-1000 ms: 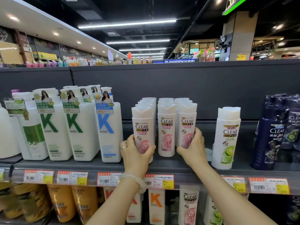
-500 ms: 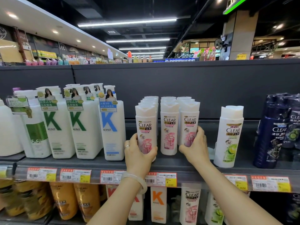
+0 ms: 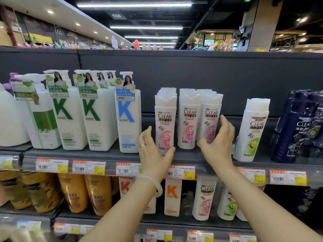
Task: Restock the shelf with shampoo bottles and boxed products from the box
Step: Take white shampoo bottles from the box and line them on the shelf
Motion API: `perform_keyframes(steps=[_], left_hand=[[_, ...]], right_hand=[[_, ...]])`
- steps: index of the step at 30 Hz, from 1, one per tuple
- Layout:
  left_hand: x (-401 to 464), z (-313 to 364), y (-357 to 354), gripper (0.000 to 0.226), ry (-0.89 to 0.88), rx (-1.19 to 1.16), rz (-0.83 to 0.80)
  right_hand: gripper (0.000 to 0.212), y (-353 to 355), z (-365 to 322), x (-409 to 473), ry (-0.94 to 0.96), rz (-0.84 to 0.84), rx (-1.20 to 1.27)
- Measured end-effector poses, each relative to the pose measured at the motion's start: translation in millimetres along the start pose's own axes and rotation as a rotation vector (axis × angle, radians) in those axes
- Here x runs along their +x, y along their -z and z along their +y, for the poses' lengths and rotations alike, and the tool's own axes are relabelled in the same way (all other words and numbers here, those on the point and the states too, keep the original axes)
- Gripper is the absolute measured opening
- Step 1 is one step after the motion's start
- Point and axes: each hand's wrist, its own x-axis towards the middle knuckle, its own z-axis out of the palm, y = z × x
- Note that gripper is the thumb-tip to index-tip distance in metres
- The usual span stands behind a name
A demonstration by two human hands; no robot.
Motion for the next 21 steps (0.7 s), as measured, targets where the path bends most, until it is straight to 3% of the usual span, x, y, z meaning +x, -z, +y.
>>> perform_keyframes(steps=[4,8,11,14,16,18,21], left_hand=[[-21.1,-10.1,9.3,0.082,-0.195,0.125,0.039],[-62.0,-41.6,33.0,0.075,-0.36,0.285,0.021],[-101.4,-83.3,60.7,0.077,-0.434,0.422,-0.056],[-145.4,-119.5,89.8,0.082,-0.279,0.651,-0.294],[-176.5,-139.5,108.5,0.077,-0.039,0.831,-0.516],[-211.0,-165.1,127.7,0.071,0.144,0.941,-0.695],[-262.7,-191.7,166.6,0.068,0.333,1.036,-0.831]], right_hand=[[0.067,-1.7,-17.0,-40.0,0.24,-0.016,-0.04],[0.056,-12.5,-26.1,-100.8,0.417,-0.196,-0.066],[0.049,-28.2,-25.3,-155.9,0.544,-0.422,-0.091],[0.059,-49.9,-19.1,-214.7,0.464,-0.823,-0.263],[0.065,-62.9,-8.6,-251.3,0.373,-1.042,-0.366],[0.068,-72.9,-4.0,-286.3,0.333,-1.183,-0.443],[0.061,-83.0,-8.8,-343.9,0.341,-1.304,-0.482]])
